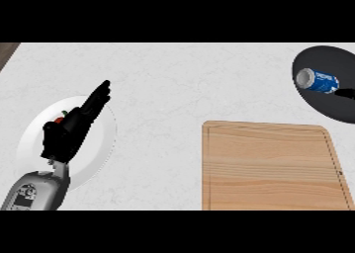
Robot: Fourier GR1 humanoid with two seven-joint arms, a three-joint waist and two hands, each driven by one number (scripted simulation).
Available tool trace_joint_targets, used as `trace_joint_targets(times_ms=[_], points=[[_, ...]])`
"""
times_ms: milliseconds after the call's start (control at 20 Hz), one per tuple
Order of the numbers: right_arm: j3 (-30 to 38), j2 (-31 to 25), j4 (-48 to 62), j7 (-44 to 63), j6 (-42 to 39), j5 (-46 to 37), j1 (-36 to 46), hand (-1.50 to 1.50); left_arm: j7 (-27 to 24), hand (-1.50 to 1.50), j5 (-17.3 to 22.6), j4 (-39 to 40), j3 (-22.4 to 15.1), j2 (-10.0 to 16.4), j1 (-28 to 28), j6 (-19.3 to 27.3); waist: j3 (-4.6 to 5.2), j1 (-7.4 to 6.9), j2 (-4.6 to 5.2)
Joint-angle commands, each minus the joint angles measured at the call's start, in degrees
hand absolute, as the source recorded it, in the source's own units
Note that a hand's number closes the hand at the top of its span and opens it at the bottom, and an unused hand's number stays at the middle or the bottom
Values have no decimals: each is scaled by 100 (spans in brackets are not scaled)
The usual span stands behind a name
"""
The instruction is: Pick the can from the cutting board and place it in the pan
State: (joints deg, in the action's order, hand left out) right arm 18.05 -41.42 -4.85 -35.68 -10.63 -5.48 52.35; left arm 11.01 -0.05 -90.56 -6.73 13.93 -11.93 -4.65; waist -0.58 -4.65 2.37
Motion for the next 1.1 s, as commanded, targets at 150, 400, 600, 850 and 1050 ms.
trace_joint_targets(times_ms=[150,400,600,850,1050], points=[[197,-276,-58,-901,-1156,199,-700,-150,-192,0,-93,83,-31,-84,92,62,-3,112,-4],[302,-530,-152,-1268,-1534,287,-972,-150,-20,0,-18,-212,24,39,315,-19,-2,54,-61],[349,-573,-246,-1628,-1842,339,-1439,-150,175,0,-7,-260,45,-61,191,76,3,185,-100],[414,-528,-406,-1797,-2076,428,-1662,-150,76,0,-91,33,100,-123,139,165,5,249,-102],[404,-480,-504,-1986,-2049,425,-1977,-150,-19,0,-52,-110,115,-48,246,44,10,249,-127]])
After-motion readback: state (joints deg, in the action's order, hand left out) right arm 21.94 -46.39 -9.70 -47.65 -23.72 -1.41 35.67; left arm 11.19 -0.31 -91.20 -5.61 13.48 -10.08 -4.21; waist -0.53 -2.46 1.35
